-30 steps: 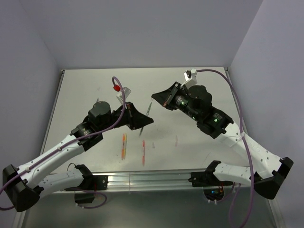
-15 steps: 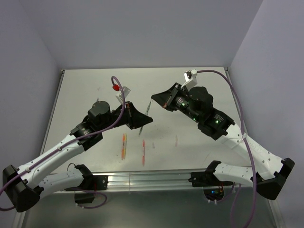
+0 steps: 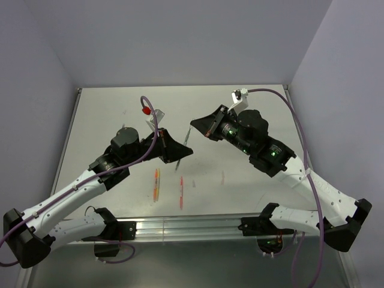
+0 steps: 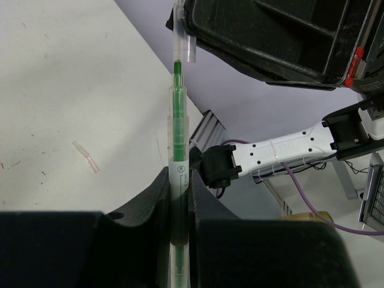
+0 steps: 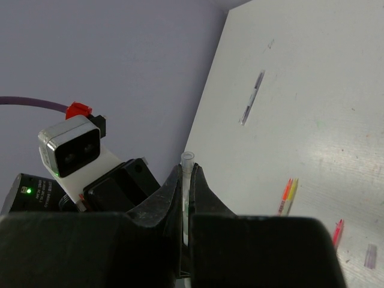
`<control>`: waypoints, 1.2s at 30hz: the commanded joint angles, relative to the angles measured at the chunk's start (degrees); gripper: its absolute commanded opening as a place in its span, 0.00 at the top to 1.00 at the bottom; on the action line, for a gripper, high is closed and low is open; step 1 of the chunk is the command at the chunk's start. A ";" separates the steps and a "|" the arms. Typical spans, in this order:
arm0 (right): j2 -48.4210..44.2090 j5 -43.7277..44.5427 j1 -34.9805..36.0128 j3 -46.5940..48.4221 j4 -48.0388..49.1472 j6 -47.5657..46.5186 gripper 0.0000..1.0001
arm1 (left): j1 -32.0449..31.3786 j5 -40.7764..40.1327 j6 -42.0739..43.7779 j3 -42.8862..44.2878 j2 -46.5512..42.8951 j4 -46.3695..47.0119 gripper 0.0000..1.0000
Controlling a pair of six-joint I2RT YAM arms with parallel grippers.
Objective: Insert the pens into the pen caps
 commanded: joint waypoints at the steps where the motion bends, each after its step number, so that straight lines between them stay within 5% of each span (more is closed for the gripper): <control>1: 0.35 0.88 0.67 -0.10 1.45 -0.71 1.00 | 0.34 1.29 -0.40 0.45 -0.92 2.59 1.00; 36: -2.28 -1.93 5.41 -6.87 6.55 -3.61 1.00 | 2.63 -1.69 2.93 2.99 -0.04 1.45 1.00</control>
